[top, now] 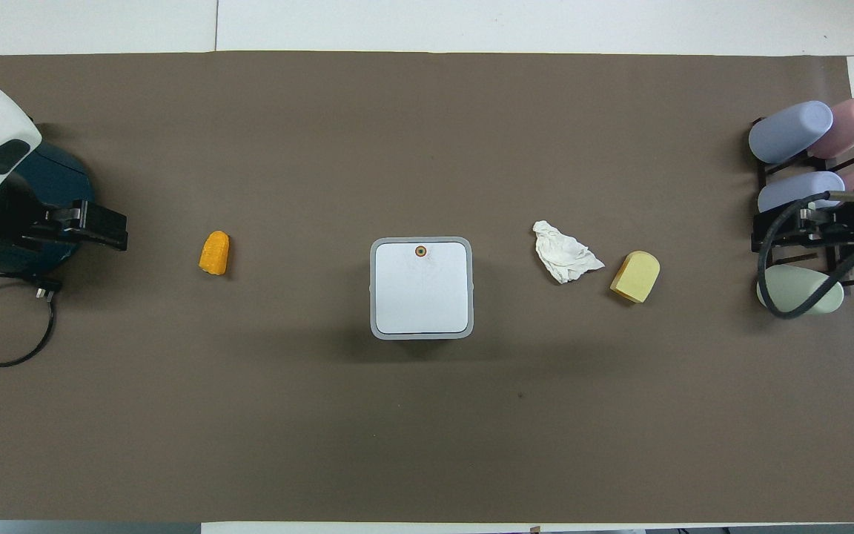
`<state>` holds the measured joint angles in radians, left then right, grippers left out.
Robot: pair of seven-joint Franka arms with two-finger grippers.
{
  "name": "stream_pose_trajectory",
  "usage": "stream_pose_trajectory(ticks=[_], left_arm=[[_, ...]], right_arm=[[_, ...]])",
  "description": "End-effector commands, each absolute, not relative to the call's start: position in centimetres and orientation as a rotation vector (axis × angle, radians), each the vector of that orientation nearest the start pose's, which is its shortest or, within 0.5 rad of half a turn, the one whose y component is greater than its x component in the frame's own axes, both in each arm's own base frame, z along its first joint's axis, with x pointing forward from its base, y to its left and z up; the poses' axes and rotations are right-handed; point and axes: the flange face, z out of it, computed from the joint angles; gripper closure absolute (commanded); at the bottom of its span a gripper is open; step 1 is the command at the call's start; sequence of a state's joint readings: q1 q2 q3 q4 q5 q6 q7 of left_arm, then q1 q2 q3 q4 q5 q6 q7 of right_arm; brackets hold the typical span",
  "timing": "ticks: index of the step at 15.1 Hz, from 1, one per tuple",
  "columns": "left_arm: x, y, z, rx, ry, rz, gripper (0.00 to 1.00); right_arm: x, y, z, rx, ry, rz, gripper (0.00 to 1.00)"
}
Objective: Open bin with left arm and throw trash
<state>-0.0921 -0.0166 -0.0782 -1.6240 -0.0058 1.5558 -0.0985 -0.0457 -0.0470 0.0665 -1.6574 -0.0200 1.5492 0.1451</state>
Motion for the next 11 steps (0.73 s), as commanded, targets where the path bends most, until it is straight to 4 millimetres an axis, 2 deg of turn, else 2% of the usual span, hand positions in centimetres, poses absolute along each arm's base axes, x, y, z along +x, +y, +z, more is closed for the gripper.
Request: stream_pose_trajectory(ticks=[1, 4, 9, 10, 11], left_arm=[[52.94, -9.35, 61.04, -3.158, 0.096, 0.078, 0.00], [53.05, -9.03, 61.08, -3.159, 0.106, 0.070, 0.00], [52.80, -9.58, 60.77, -3.158, 0.098, 0.078, 0.00], [52.80, -9.67, 60.83, -3.158, 0.098, 0.068, 0.08], [52.86, -9.76, 60.70, -3.158, 0.100, 0.068, 0.42]], right_arm=[[53.07, 0.88, 60.94, -3.164, 0.187, 0.080, 0.00], [53.15, 0.98, 61.01, -3.162, 0.180, 0.075, 0.00], [52.97, 0.87, 60.75, -3.158, 0.175, 0.085, 0.00], [52.93, 0.87, 60.83, -3.158, 0.175, 0.083, 0.00], [52.90, 0.95, 60.68, -3.158, 0.177, 0.090, 0.00]])
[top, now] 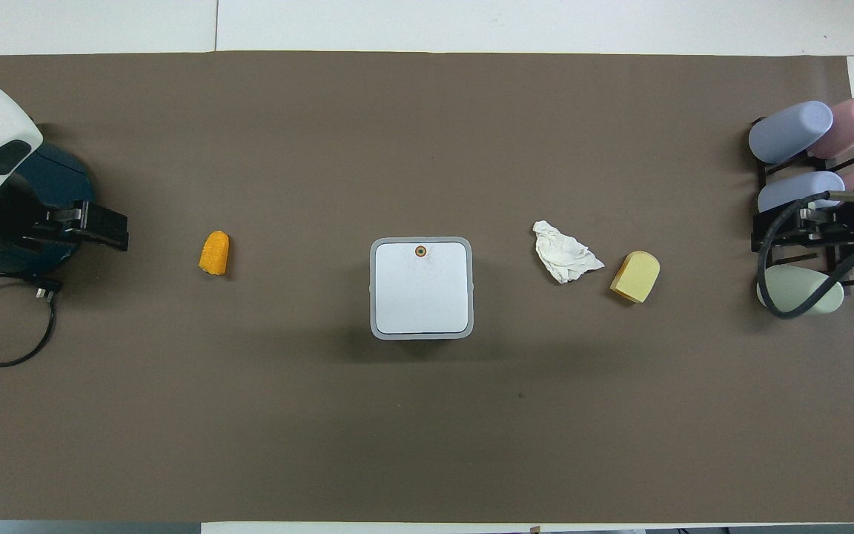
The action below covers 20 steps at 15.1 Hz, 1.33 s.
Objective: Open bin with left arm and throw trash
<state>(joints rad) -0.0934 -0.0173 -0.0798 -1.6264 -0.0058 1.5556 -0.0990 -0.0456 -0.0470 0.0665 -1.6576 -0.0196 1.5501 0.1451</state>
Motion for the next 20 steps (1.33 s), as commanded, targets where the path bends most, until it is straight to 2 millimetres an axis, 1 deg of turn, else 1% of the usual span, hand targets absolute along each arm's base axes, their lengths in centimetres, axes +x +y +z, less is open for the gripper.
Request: stream_pose_trajectory(ticks=[1, 2, 4, 5, 6, 7, 8, 9, 10, 11, 12, 13, 14, 15, 16, 17, 18, 19, 20], left_arm=[[52.8, -9.9, 60.7, -3.160, 0.105, 0.066, 0.77], [52.8, -10.1, 60.7, -3.161, 0.107, 0.064, 1.00], [52.6, -12.7, 60.6, -3.165, 0.124, 0.048, 1.00], [52.8, -13.7, 60.3, -3.177, 0.125, 0.040, 1.00], [52.7, -15.5, 60.0, -3.195, 0.133, 0.037, 1.00], [52.8, -17.3, 59.2, -3.199, 0.139, 0.038, 1.00], [52.9, -19.2, 58.6, -3.207, 0.144, 0.028, 1.00], [52.8, -21.0, 58.2, -3.231, 0.159, 0.035, 1.00], [53.0, -23.2, 57.2, -3.259, 0.156, 0.056, 1.00], [53.1, -26.1, 56.1, -3.263, 0.139, 0.072, 1.00], [53.2, -29.2, 54.2, -3.257, 0.109, 0.100, 1.00], [53.2, -31.5, 52.8, -3.255, 0.088, 0.113, 1.00], [53.4, -33.3, 51.9, -3.260, 0.100, 0.109, 1.00], [53.3, -35.3, 50.7, -3.259, 0.138, 0.118, 1.00], [53.2, -36.9, 49.8, -3.258, 0.170, 0.122, 1.00], [53.2, -37.8, 49.4, -3.271, 0.184, 0.102, 1.00], [53.0, -38.7, 48.9, -3.280, 0.202, 0.082, 1.00], [53.0, -39.6, 48.4, -3.290, 0.217, 0.056, 1.00], [53.1, -39.9, 48.2, -3.300, 0.219, 0.028, 1.00]], right_arm=[[52.8, 1.0, 60.7, -3.159, 0.168, 0.090, 0.00], [52.8, 1.0, 60.7, -3.159, 0.165, 0.093, 0.00], [52.7, 0.8, 60.2, -3.159, 0.175, 0.107, 0.00], [52.6, 1.0, 60.2, -3.159, 0.175, 0.107, 0.00], [52.4, 1.0, 60.0, -3.160, 0.180, 0.117, 0.00], [52.0, 0.9, 59.6, -3.157, 0.185, 0.129, 0.00], [51.5, 1.0, 58.6, -3.155, 0.187, 0.136, 0.00], [51.1, 0.8, 57.6, -3.156, 0.192, 0.098, 0.00], [50.7, 0.8, 56.2, -3.157, 0.189, 0.047, 0.00], [50.3, 1.0, 55.1, -3.157, 0.184, -0.011, 0.00], [50.1, 1.2, 54.1, -3.155, 0.178, -0.050, 0.00], [50.0, 1.2, 53.0, -3.153, 0.178, -0.060, 0.00], [50.2, 1.1, 52.2, -3.154, 0.179, -0.069, 0.00], [50.2, 0.9, 50.8, -3.152, 0.182, -0.062, 0.00], [50.5, 0.9, 49.0, -3.151, 0.179, -0.052, 0.00], [51.0, 0.9, 47.0, -3.149, 0.180, -0.066, 0.00], [51.6, 0.8, 44.4, -3.146, 0.179, -0.066, 0.00], [52.2, 0.9, 42.7, -3.142, 0.177, -0.102, 0.00], [52.7, 1.1, 41.1, -3.138, 0.169, -0.128, 0.00]])
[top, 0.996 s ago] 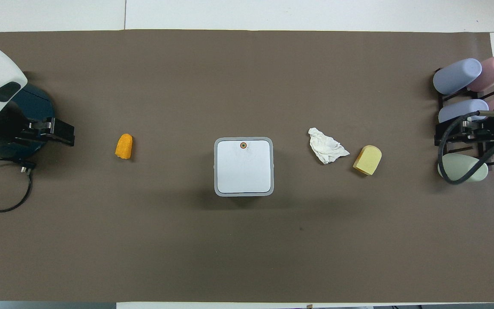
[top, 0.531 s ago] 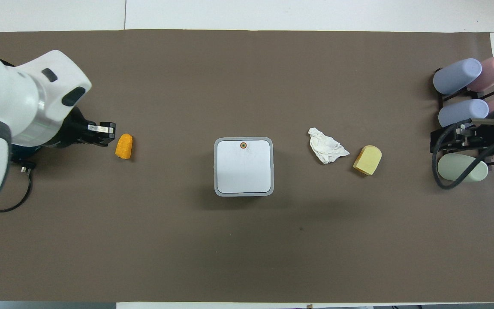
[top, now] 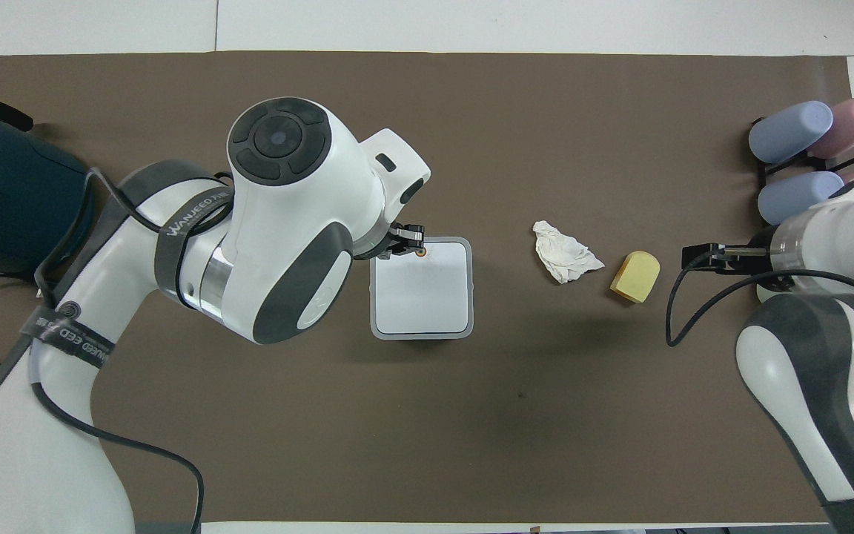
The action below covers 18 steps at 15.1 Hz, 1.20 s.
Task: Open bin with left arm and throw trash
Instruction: 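Reach the left gripper to the bin lid while the right gripper reaches the sponge, then grip the lid with the left gripper while the right gripper grasps the sponge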
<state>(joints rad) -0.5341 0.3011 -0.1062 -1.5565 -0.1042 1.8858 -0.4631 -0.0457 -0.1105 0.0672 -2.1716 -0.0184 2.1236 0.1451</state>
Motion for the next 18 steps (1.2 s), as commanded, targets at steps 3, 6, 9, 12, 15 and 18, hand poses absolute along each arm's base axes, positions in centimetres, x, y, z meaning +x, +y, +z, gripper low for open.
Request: stream_pose_trajectory(ticks=[3, 6, 9, 12, 15, 18], left_arm=[[53.2, -41.1, 46.4, -3.303, 0.235, 0.022, 1.00], [53.0, -42.2, 44.8, -3.301, 0.249, 0.026, 1.00], [53.0, -42.6, 43.8, -3.299, 0.249, 0.023, 1.00], [53.2, -42.8, 42.7, -3.299, 0.246, 0.016, 1.00], [53.3, -42.7, 42.7, -3.299, 0.241, 0.013, 1.00], [53.2, -42.6, 42.2, -3.295, 0.241, 0.015, 1.00]], right_arm=[[53.5, 1.1, 35.8, -3.126, 0.165, -0.180, 0.00], [53.1, 1.1, 31.7, -3.120, 0.169, -0.189, 0.00], [53.1, 2.7, 30.7, -3.113, 0.187, -0.181, 0.00], [52.2, 5.5, 30.2, -3.110, 0.194, -0.162, 0.14], [51.8, 5.4, 29.8, -3.111, 0.204, -0.148, 0.74], [51.8, 5.4, 29.9, -3.111, 0.213, -0.148, 1.00]])
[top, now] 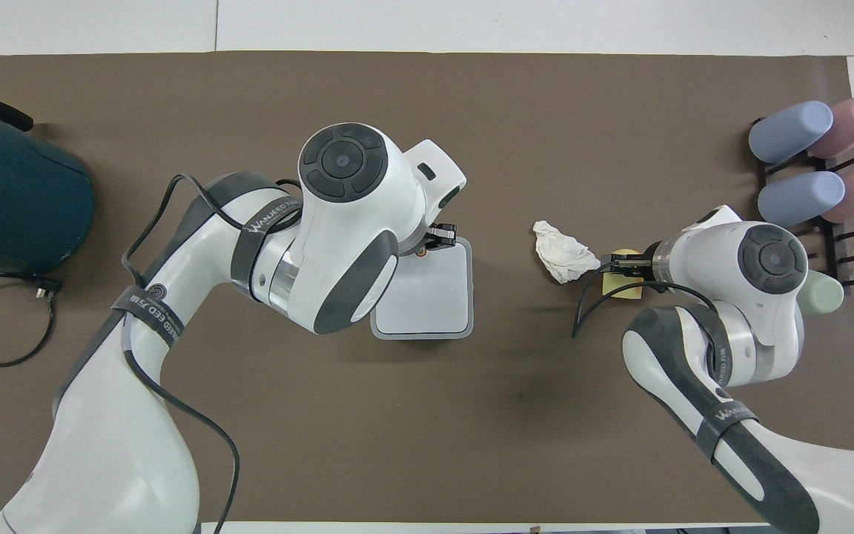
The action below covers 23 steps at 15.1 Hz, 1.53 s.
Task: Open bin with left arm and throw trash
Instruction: 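Grip the lid with the left gripper while the right gripper grasps the sponge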
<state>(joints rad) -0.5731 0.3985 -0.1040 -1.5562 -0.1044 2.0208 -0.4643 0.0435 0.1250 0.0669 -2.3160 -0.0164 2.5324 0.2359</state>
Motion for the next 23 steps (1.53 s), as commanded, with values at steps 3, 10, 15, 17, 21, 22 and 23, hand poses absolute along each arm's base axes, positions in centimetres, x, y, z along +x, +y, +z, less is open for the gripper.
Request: stream_pose_trajectory(ticks=[3, 10, 15, 17, 21, 22, 23], left_arm=[[53.0, -42.5, 41.3, -3.288, 0.242, 0.020, 1.00], [51.9, -43.1, 39.5, -3.258, 0.286, 0.005, 1.00], [51.7, -42.9, 38.7, -3.238, 0.301, -0.001, 1.00], [51.6, -42.8, 38.5, -3.216, 0.321, -0.009, 1.00], [50.7, -43.3, 37.7, -3.196, 0.351, 0.002, 1.00], [50.7, -43.3, 37.7, -3.196, 0.351, 0.000, 1.00], [50.7, -43.3, 37.7, -3.198, 0.349, -0.002, 1.00]], right_arm=[[52.2, 5.6, 31.2, -3.103, 0.240, -0.183, 1.00], [53.0, 5.8, 43.7, -3.114, 0.242, -0.199, 1.00], [52.3, 8.1, 50.1, -3.104, 0.204, -0.156, 1.00], [51.9, 10.1, 50.7, -3.100, 0.170, -0.172, 1.00], [51.5, 12.7, 51.1, -3.090, 0.177, -0.209, 1.00], [51.5, 12.8, 51.1, -3.086, 0.179, -0.214, 1.00], [51.5, 13.0, 51.1, -3.060, 0.193, -0.203, 1.00]])
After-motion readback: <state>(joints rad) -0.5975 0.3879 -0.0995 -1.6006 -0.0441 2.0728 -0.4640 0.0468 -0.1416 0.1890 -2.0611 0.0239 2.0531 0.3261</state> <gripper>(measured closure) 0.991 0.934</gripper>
